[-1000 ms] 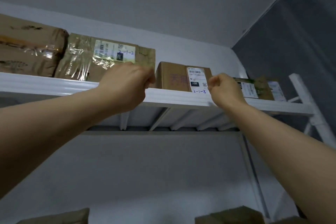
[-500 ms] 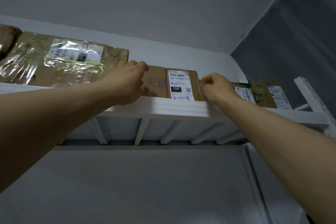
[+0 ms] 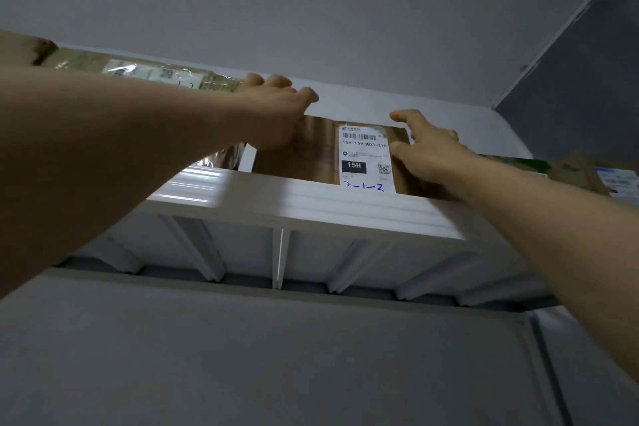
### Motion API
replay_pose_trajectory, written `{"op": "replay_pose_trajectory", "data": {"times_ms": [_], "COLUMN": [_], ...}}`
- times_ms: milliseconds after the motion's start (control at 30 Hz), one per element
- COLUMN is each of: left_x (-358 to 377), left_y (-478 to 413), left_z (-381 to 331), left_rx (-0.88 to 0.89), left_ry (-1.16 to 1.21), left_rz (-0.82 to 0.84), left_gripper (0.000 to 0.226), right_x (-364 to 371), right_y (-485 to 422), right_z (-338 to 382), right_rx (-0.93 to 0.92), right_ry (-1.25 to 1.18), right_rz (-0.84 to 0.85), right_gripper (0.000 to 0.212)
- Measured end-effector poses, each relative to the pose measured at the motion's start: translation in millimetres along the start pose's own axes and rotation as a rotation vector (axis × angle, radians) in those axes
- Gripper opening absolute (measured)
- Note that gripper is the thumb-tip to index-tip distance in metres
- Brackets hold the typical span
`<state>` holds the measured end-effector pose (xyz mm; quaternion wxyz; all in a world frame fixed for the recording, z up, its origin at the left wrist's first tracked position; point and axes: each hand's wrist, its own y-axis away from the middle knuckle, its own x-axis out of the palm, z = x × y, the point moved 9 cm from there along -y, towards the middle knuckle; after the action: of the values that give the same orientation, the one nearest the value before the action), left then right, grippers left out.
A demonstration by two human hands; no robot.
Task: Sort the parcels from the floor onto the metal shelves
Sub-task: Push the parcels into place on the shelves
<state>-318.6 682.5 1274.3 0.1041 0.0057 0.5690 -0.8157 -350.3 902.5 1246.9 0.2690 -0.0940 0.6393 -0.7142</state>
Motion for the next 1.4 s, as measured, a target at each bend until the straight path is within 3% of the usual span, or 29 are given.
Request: {"op": "replay_pose_trajectory", "data": {"times_ms": [133,267,433,633,833,1100,1400], "left_x": [13.4,4.3,-17.8,-26.4,-47.5,-36.1,-1.7], "left_y": [-16.8,-19.2,-15.3,1.6,4.5,-35.3,-59.9], "left_z": [34.7,48.5,51.2,52.8,-22.2,-186.2,-203.1], "left_rx": [-0.080,-0.127,-0.037,-0.082,0.001,0.205,0.124], "left_ry": [-0.053,-0.019,-0.138,-0.098,0.095,0.251,0.187], "left_rz": [0.123,0.069,0.002,0.062,-0.063,-0.036,0.098], "left_gripper": [0.047,0.034,0.042,0.039,0.038,0.045,0.054], "right_x": [0.4,2.5,10.1,10.3,-41.2,-97.3,-113.9], "right_y": [-7.9,-10.0,-15.0,-18.0,-8.8,1.1,-4.4], "right_z": [0.7,3.3,8.1,10.4,-26.1,-129.4,-193.6], "right_rx": [-0.038,-0.040,-0.049,-0.021,-0.020,0.177,0.302], "right_ry": [0.046,0.020,-0.083,-0.157,-0.135,0.001,0.051], "right_rz": [-0.015,-0.016,-0.020,0.035,-0.124,-0.185,-0.171], "right_gripper": [0.048,0.049,0.049,0.053,0.046,0.049,0.048]}}
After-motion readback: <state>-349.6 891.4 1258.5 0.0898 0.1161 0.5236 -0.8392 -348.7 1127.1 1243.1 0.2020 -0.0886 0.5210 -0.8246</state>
